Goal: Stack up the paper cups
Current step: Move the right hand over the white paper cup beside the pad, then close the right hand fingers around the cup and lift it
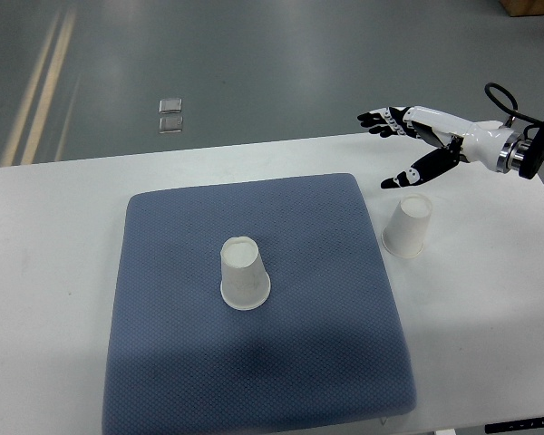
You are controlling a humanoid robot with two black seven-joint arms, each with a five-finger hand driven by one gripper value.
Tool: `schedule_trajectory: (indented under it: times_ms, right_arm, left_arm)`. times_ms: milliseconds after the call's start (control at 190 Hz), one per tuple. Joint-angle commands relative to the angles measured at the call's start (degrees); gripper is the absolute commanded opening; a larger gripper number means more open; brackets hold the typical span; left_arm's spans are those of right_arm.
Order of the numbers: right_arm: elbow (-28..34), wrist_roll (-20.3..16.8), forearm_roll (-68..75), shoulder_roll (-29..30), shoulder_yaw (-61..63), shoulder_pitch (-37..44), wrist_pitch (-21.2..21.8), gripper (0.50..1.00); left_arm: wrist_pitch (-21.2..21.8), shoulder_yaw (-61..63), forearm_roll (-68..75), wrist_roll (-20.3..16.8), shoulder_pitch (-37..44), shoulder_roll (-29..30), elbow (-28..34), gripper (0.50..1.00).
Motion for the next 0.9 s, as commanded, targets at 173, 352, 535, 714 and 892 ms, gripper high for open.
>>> schedule_trajectory:
  times_ms: [173,352,535,714,892]
  right_arm:
    - [1.5,1.6,-14.2,-1.0,-3.9,-0.2,0.3,0.921]
    - [0.6,1.9,-19.9,-1.0,-5.9,-0.6,-3.4,0.919]
    - [-1.6,3.1,-24.6,-1.0,-10.0,-0.7,-10.4,0.919]
    - [-3.3,3.2,-26.6,-1.2,-11.7,-0.6,-12.9,0.915]
    - [-4.4,3.9,-29.5,-1.5,-12.0,-0.5,-14.7,0.901]
  left_arm:
    - [0.0,0.0,0.0,0.0,0.0,0.0,0.0,1.0]
    - [0.0,0.0,0.0,0.0,0.0,0.0,0.0,1.0]
    - [0.1,0.0,0.0,0.0,0.0,0.0,0.0,1.0]
    - [0.0,0.0,0.0,0.0,0.0,0.0,0.0,1.0]
    - [0.0,0.0,0.0,0.0,0.0,0.0,0.0,1.0]
